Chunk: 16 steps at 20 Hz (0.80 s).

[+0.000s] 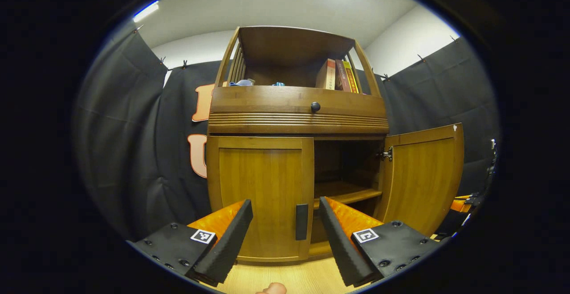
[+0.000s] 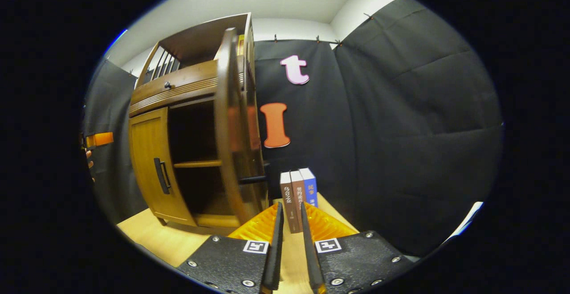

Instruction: Open the right door of the double-door shoe cabinet with the right hand, and open the left door with the left hand.

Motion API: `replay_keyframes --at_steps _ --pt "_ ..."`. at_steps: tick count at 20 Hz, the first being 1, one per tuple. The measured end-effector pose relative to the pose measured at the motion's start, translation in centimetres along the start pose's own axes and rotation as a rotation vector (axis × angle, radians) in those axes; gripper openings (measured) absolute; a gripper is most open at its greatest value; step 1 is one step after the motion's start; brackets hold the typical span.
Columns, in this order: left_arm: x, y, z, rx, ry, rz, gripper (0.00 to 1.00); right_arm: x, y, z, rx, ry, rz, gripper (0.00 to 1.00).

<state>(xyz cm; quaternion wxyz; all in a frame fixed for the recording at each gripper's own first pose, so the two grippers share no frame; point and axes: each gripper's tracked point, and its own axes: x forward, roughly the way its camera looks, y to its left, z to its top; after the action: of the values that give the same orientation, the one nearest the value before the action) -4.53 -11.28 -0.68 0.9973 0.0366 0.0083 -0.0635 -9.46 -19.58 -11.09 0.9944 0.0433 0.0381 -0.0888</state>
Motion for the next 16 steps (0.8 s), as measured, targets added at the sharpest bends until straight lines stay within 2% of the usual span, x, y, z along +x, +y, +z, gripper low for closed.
replay_keyframes --at_steps 3,4,5,9,11,13,14,16 --pt "1.5 -1.1 -1.5 -0.004 0.012 -0.010 0.96 -0.9 -2.0 1.5 -0.020 -0.046 -0.056 0.37" --pt "2.0 -1.5 -2.0 -0.003 0.015 -0.014 0.96 -0.8 -2.6 1.7 -0.038 -0.052 -0.073 0.34" --pt "2.6 -1.9 -2.6 0.000 0.019 -0.014 0.95 -0.8 -3.2 1.7 -0.054 -0.053 -0.090 0.39" --pt "5.2 -3.5 -4.9 0.011 0.030 -0.008 0.95 -0.4 -4.6 1.0 -0.074 -0.041 -0.133 0.91" --pt "6.6 -4.5 -6.4 0.034 0.041 -0.011 0.95 -0.2 -4.6 0.5 -0.062 -0.028 -0.132 1.00" --pt "8.1 -5.3 -8.3 0.044 0.063 -0.014 0.95 -0.1 -4.6 0.3 -0.060 -0.024 -0.132 1.00" --pt "9.0 -5.4 -9.2 0.048 0.069 -0.009 0.96 0.0 -4.8 0.4 -0.065 -0.025 -0.137 0.92" --pt "10.4 -5.0 -10.5 0.046 0.075 0.008 0.96 0.0 -5.1 0.3 -0.085 -0.028 -0.153 0.92"
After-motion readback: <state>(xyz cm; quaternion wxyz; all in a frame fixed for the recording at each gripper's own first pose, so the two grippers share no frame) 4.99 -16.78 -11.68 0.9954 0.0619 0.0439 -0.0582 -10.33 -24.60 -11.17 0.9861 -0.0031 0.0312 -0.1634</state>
